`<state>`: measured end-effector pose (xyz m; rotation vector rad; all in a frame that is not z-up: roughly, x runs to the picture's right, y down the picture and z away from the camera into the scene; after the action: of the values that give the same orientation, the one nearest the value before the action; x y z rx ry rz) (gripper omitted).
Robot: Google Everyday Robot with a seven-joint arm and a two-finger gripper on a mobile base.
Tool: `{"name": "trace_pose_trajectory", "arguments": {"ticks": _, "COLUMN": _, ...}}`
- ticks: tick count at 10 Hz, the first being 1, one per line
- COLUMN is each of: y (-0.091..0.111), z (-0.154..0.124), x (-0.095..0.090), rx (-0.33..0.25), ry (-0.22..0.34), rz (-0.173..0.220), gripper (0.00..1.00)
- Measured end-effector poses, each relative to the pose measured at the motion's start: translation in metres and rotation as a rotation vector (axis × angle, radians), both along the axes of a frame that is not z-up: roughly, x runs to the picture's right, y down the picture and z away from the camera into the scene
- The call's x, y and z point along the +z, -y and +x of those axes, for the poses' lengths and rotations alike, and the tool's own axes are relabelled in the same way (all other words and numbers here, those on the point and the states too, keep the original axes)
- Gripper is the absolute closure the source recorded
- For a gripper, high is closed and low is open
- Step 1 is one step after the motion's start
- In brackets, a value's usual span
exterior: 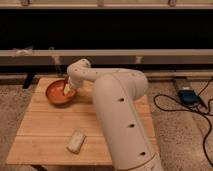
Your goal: Pick up the ceramic bowl
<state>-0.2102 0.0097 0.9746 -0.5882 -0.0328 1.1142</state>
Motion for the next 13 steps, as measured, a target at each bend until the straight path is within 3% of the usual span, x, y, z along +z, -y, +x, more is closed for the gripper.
{"name": "trace_pose_trajectory", "arguments": {"ticks": 2, "y": -0.004, "z": 0.006, "x": 0.001, "rx": 0.009, "ry": -0.006, "rz": -0.01, "gripper": 0.35}}
{"name": "trace_pose_trajectory", "arguments": {"ticks": 8, "y": -0.013, "z": 0.005, "x": 0.002, "rx": 0.036, "ry": 0.016, "rz": -0.044, "gripper": 0.95}}
{"name": "trace_pose_trajectory", "arguments": {"ticks": 9, "y": -0.015, "z": 0.007, "x": 0.003, "rx": 0.041, "ry": 0.019, "rz": -0.047, "gripper": 1.0}}
{"name": "trace_pose_trajectory", "arguments": {"ticks": 13, "y": -0.002, "z": 0.016, "x": -0.01, "rx": 0.093, "ry": 0.066, "rz": -0.03, "gripper": 1.0}}
